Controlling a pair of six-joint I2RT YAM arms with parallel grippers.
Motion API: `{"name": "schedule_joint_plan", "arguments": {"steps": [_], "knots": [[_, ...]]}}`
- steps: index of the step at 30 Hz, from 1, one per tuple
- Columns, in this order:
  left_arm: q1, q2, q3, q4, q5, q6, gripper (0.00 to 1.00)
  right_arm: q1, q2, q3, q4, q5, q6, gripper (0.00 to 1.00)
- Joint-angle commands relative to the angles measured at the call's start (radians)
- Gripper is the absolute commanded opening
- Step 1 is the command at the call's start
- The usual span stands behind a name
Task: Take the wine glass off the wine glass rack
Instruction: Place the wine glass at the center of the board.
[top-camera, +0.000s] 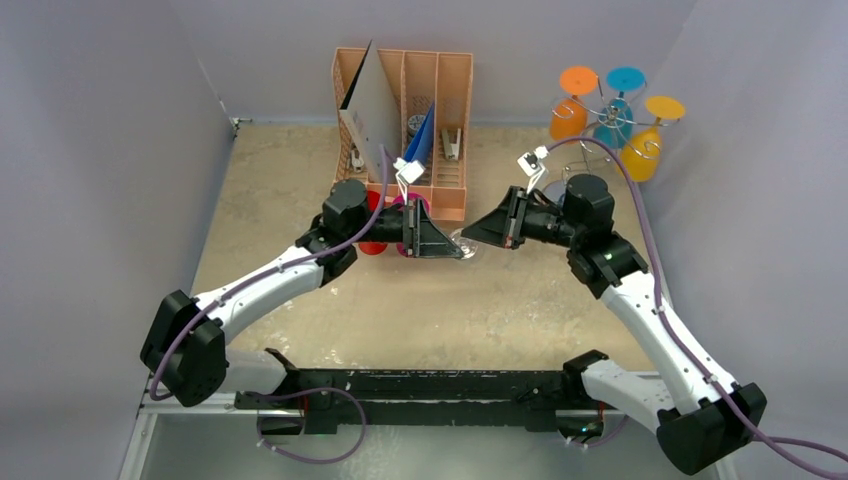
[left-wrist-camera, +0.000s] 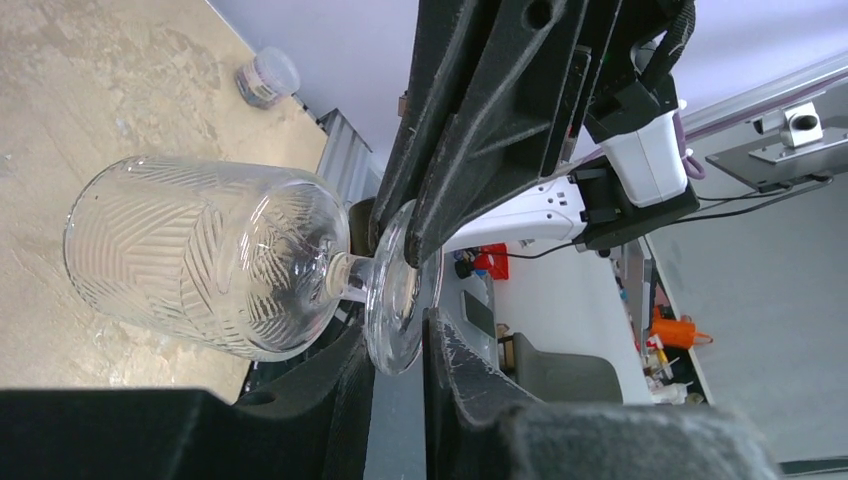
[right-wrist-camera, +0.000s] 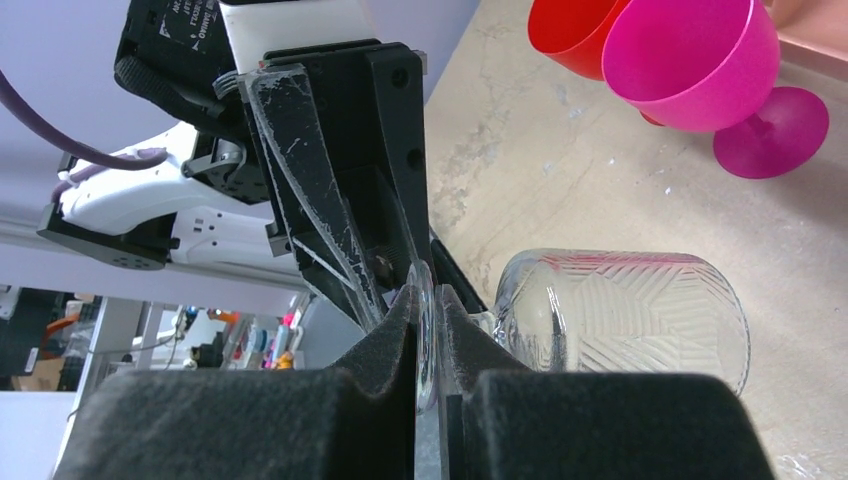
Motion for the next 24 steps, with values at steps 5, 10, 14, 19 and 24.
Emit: {"name": "schedule_joint_plan", "arguments": {"steps": [5,10,14,19,24], "knots": [[-0.022,0.002,-0.012,0.086,-0.013,-0.013,0.08,0.042,-0.021,0.005,0.114,0.009,-0.018,0.0],[-0.024,-0.013,-0.004,0.065,-0.015,0.019,0.0,0.049,-0.025,0.003,0.115,0.004,-0.022,0.0],[-0.024,-0.038,0.006,-0.003,-0.029,0.076,0.0,0.049,-0.028,0.049,-0.023,-0.009,-0.098,0.23],[-0.024,-0.07,0.012,-0.066,-0.034,0.127,0.0,0.049,-0.041,0.081,-0.162,-0.061,-0.179,0.33],[-0.024,-0.081,0.009,-0.054,-0.034,0.128,0.0,0.049,-0.047,0.076,-0.179,-0.109,-0.18,0.26]]}}
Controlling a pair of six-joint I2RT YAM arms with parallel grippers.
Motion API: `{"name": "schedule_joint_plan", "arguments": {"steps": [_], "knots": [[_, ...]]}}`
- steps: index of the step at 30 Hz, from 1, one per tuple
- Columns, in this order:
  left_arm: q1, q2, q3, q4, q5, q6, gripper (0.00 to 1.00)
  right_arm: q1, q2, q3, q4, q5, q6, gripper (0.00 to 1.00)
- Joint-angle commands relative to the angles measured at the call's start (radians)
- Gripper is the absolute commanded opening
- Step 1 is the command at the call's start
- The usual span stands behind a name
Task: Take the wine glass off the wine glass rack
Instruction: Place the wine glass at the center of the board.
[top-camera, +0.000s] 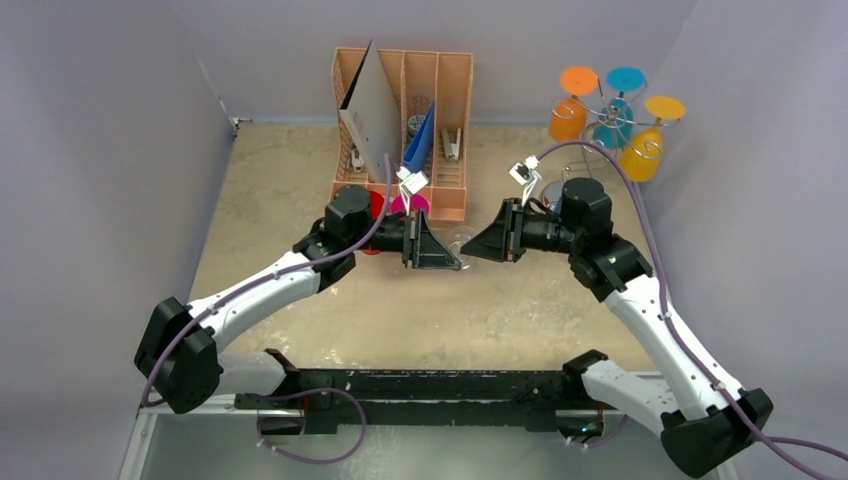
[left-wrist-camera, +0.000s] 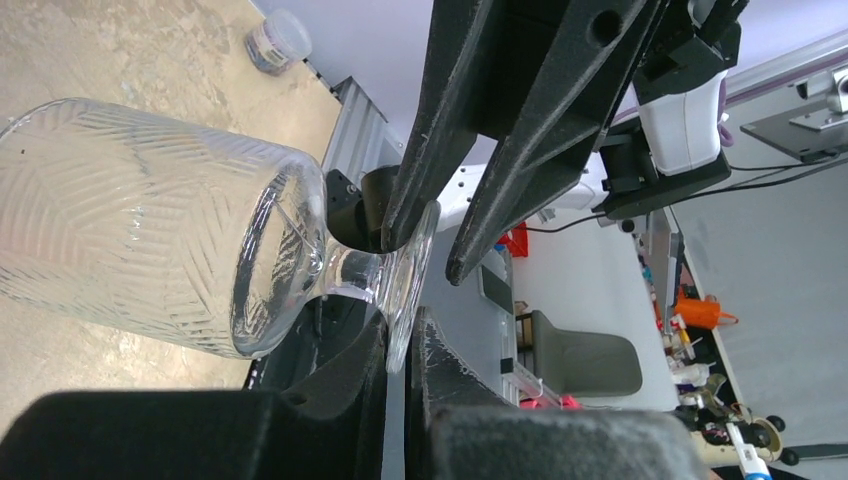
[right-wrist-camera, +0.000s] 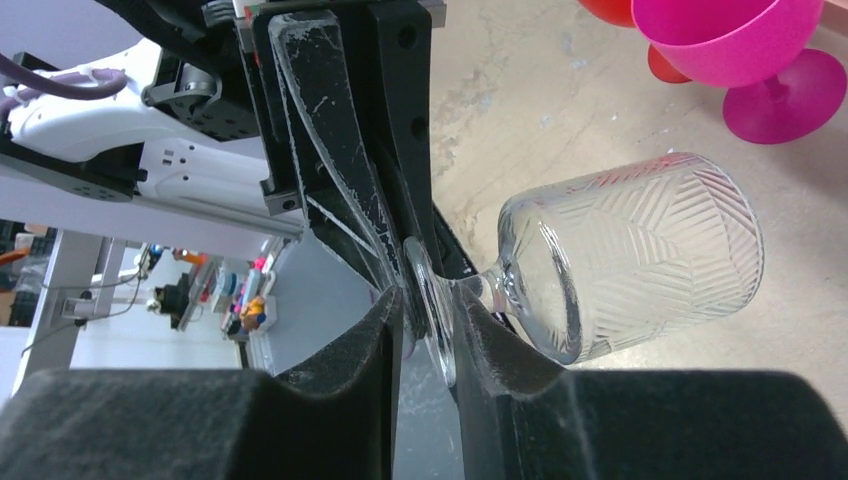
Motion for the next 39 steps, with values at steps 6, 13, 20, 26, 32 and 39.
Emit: {"name": "schedule_joint_plan", "arguments": {"steps": [6,13,20,26,32,39], "knots": [[0.001,-0.048,0.029,0.07,0.002,0.047,0.0,0.005,-0.008,0.063,-0.054,-0.126,-0.047,0.03],[0.001,-0.045,0.022,0.075,0.034,0.044,0.27,0.006,-0.019,0.013,0.087,-0.064,0.045,0.0],[0.001,-0.037,0.02,0.037,0.032,0.045,0.31,0.006,-0.03,0.003,0.132,-0.035,0.052,0.0],[0.002,-0.027,0.032,0.037,0.034,0.046,0.02,0.008,-0.017,0.007,0.131,-0.063,0.048,0.0],[0.002,-0.03,0.02,0.047,0.04,0.064,0.0,0.009,-0.02,0.019,0.104,-0.07,0.03,0.07],[0.002,-0.081,0.003,-0.01,0.065,0.191,0.0,0.008,-0.045,0.08,-0.011,0.025,-0.009,0.57]]}}
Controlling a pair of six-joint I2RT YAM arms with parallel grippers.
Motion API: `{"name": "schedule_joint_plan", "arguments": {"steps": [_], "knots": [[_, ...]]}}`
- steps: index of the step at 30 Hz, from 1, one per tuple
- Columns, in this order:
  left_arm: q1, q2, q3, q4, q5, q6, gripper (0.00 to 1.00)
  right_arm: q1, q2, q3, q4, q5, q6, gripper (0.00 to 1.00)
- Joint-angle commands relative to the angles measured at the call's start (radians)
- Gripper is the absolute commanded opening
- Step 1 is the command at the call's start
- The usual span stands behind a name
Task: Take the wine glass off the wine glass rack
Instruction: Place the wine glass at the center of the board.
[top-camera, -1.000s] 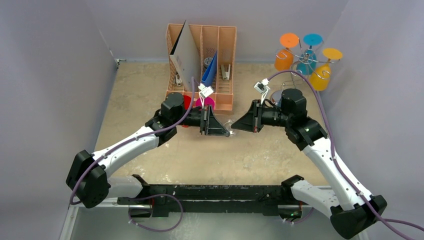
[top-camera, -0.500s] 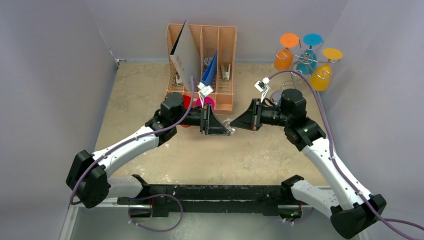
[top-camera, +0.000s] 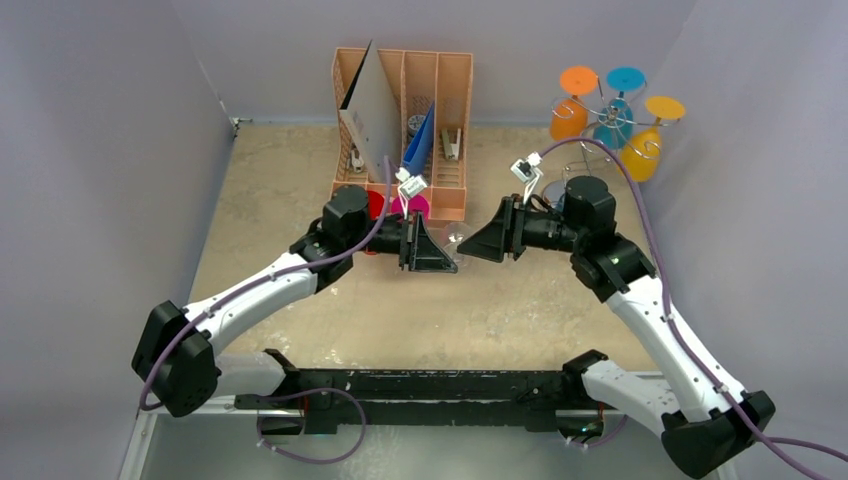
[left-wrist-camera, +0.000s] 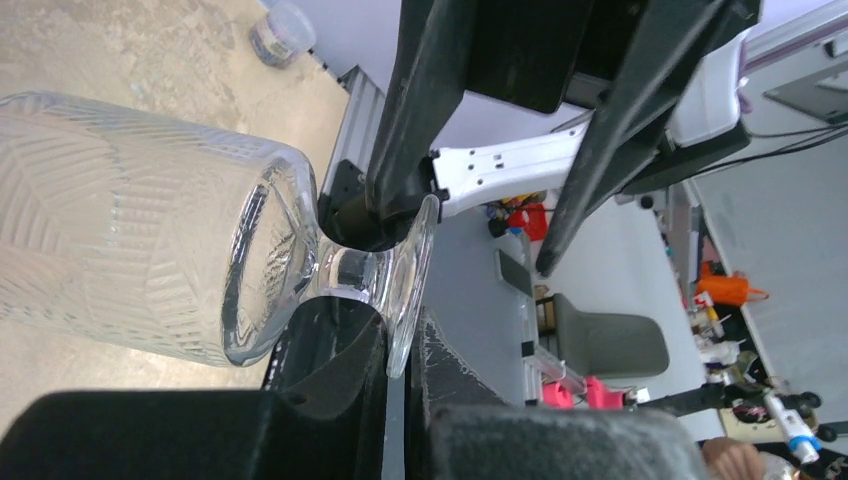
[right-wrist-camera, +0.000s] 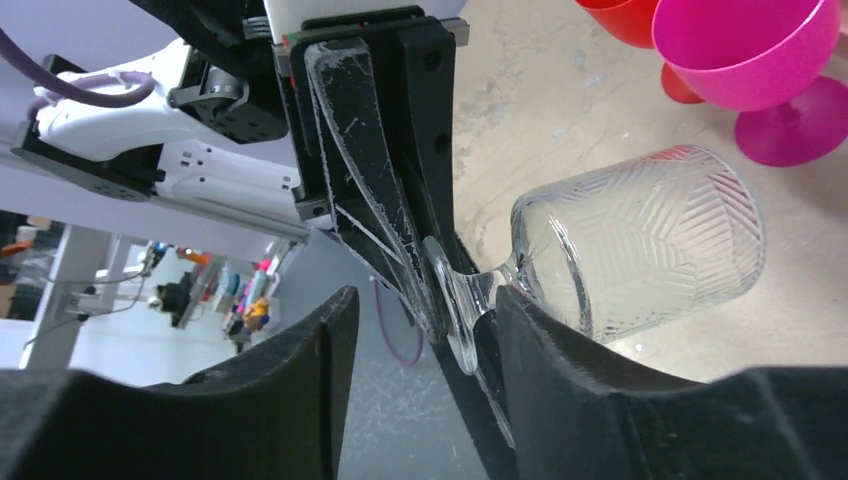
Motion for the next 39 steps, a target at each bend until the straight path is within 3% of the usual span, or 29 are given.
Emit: {"name": "schedule_joint_plan", "arguments": {"steps": [1,6,11,14,17,23,27,30,39], "knots": [[-0.002,-0.074,0.0,-0.002,0.023,0.149,0.0,0.006,-0.047,0.083,-0.076,0.06,-0.027,0.59],[-0.002,-0.157,-0.021,-0.116,0.061,0.343,0.0,0.006,-0.076,0.169,-0.248,0.265,-0.069,0.69],[-0.001,-0.22,-0.023,-0.283,0.045,0.519,0.0,0.006,-0.058,0.22,-0.361,0.379,-0.067,0.72],[-0.002,-0.234,-0.028,-0.342,0.047,0.588,0.0,0.006,-0.054,0.209,-0.331,0.347,-0.046,0.76],[-0.001,-0.256,-0.054,-0.349,0.136,0.701,0.0,0.006,-0.032,0.213,-0.327,0.298,-0.033,0.89],[-0.002,-0.355,-0.129,-0.358,0.097,0.909,0.0,0.006,0.047,0.25,-0.323,0.197,-0.015,0.95],[-0.001,-0.394,-0.144,-0.425,0.061,1.044,0.0,0.006,0.088,0.265,-0.322,0.123,-0.015,0.95],[0.0,-0.396,-0.141,-0.448,0.03,1.063,0.0,0.006,0.123,0.271,-0.317,0.029,-0.021,0.95],[0.0,-0.441,-0.243,-0.201,0.058,1.088,0.0,0.006,0.238,0.405,-0.483,-0.026,-0.071,0.83]]}}
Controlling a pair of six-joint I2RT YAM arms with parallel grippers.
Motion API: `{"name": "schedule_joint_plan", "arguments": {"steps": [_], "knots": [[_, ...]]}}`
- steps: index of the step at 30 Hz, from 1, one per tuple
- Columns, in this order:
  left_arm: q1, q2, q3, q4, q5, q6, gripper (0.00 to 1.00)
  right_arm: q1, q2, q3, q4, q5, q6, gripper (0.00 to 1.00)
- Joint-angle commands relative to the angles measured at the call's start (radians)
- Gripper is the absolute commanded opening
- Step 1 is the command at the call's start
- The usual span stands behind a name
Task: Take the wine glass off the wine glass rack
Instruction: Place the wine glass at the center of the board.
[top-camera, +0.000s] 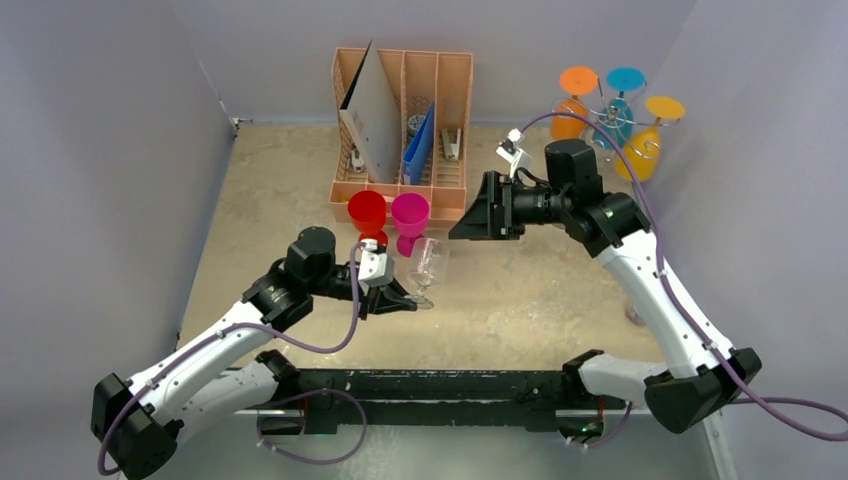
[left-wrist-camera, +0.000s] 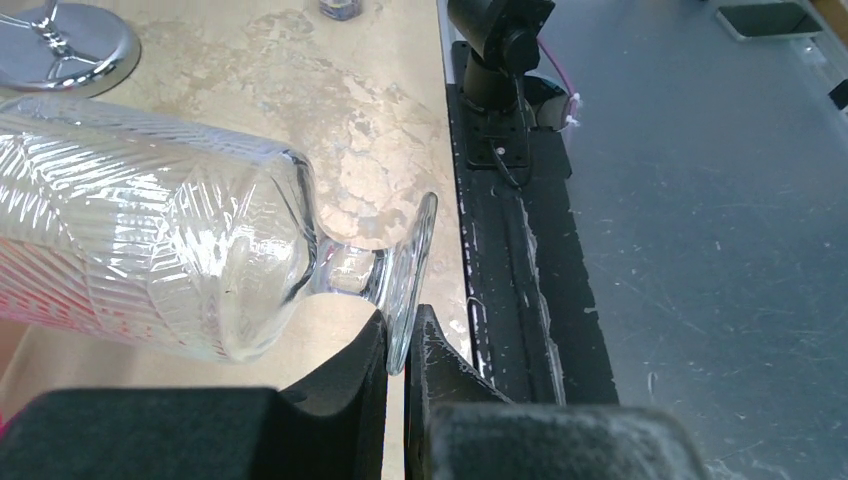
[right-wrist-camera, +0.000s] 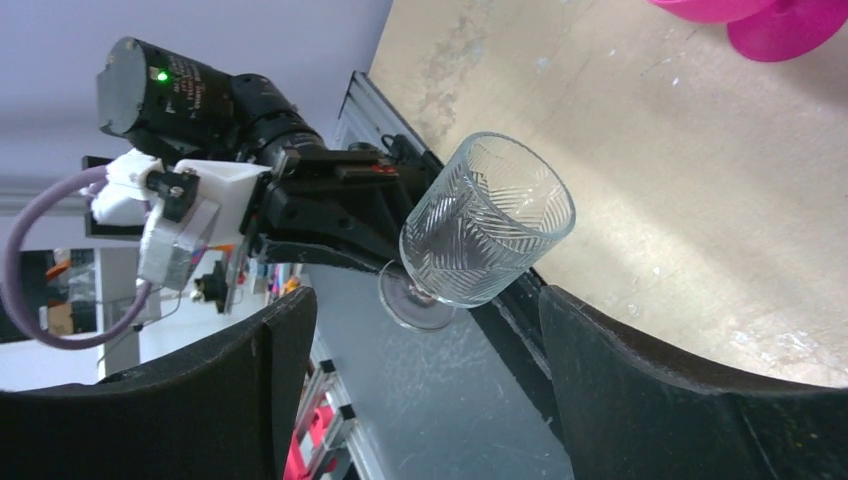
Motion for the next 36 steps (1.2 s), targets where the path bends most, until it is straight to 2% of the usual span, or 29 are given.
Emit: {"name": "schedule_joint_plan", "arguments": {"steps": [1,10,13,22,29,36], "knots": [[0.001,-0.044,-0.037,0.219,0.049,0.091,0.0,0.005,0.016,0.069,-0.072,-0.078,-0.029,0.82],[0.001,-0.01,-0.01,0.227,0.194,0.121,0.0,0.006,0.087,0.128,-0.143,-0.155,-0.072,0.74],[0.001,-0.006,0.001,0.221,0.241,0.12,0.0,0.008,0.115,0.137,-0.135,-0.207,-0.073,0.67],[0.0,0.005,0.002,0.247,0.258,0.111,0.0,0.057,0.2,0.199,-0.158,-0.345,-0.09,0.53],[-0.001,0.012,0.018,0.246,0.257,0.12,0.0,0.075,0.215,0.223,-0.33,-0.339,-0.207,0.51],[0.0,0.023,0.052,0.212,0.297,0.133,0.0,0.085,0.227,0.236,-0.356,-0.342,-0.237,0.51]]}}
